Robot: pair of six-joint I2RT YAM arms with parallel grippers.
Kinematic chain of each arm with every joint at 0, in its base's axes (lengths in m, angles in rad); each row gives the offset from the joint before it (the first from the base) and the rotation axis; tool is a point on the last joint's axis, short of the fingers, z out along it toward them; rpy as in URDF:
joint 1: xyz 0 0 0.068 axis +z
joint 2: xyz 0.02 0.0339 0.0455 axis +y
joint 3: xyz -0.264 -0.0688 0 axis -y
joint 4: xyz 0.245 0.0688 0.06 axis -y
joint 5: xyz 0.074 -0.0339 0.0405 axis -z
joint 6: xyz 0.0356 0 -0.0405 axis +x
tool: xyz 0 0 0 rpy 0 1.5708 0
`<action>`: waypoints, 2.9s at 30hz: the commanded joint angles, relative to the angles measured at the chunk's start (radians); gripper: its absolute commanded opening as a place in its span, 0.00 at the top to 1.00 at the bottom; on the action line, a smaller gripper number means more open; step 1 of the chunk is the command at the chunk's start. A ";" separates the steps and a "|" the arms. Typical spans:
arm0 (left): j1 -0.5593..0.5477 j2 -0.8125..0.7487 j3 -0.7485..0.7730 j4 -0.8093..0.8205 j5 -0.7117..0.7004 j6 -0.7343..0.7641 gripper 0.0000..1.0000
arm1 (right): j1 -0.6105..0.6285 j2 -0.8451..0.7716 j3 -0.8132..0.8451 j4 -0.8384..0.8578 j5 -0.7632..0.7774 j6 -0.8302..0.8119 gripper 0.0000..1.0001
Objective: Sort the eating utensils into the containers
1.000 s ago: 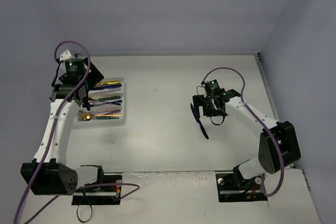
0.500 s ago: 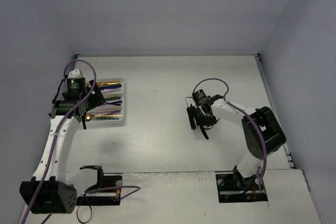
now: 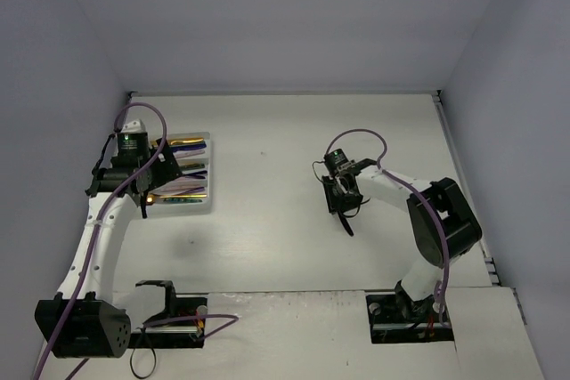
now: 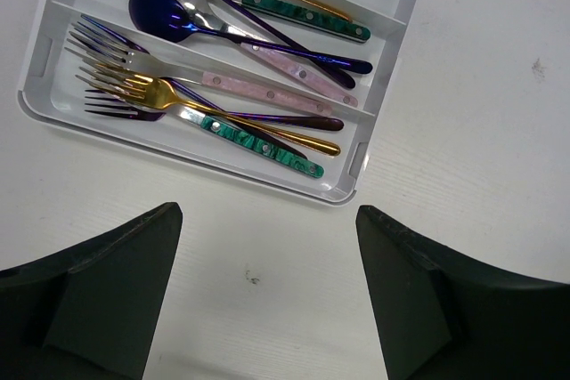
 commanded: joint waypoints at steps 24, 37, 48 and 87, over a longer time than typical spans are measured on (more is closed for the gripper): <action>-0.183 -0.010 0.001 0.170 0.415 -0.008 0.23 | 0.063 0.155 0.279 0.013 0.011 0.006 1.00; -0.425 0.039 -0.243 0.664 0.503 -0.262 0.23 | 0.117 0.085 0.423 0.011 -0.081 0.102 1.00; -0.624 0.243 -0.174 0.784 0.464 -0.213 0.27 | 0.136 0.007 0.495 0.012 -0.159 0.213 1.00; -0.669 0.318 -0.179 0.994 0.400 -0.361 1.00 | 0.145 -0.117 0.442 0.023 -0.123 0.316 0.99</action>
